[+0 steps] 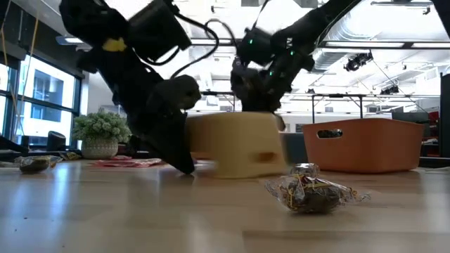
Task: Sort candy
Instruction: Prepare the yellow bin, then adjust the yellow bin, then prepare the blue bin, then put the red candy pack into the blue bin
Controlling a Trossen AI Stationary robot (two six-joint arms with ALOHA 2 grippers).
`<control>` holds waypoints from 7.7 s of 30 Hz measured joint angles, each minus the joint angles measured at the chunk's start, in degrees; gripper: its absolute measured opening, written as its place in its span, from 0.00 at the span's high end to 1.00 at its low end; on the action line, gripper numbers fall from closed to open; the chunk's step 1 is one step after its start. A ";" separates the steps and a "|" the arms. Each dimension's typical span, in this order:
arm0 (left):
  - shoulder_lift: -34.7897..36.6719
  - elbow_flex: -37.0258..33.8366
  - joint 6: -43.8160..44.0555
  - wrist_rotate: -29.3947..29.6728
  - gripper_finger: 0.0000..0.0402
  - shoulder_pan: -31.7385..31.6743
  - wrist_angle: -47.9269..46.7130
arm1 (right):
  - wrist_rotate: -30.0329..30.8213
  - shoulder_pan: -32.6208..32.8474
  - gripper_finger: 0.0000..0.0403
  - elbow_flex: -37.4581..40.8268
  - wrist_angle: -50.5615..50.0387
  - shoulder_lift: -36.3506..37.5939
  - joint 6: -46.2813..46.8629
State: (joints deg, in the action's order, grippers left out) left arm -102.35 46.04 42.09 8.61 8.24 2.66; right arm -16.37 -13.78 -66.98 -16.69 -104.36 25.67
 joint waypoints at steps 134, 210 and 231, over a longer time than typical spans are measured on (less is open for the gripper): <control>46.86 -6.69 -7.81 0.71 1.00 -13.48 -25.38 | 15.78 18.16 1.00 -0.66 -33.96 -0.36 -9.57; 6.68 -2.50 -4.14 3.22 1.00 -22.57 -8.39 | -15.68 -6.27 1.00 -10.16 3.85 -2.89 0.77; 32.07 -2.71 -8.35 10.86 1.00 -27.46 -35.09 | -13.63 -5.11 1.00 -10.16 16.77 1.87 1.21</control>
State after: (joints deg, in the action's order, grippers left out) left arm -70.27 43.33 33.73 19.47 -19.22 -32.43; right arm -30.00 -18.89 -77.14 0.08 -102.50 26.88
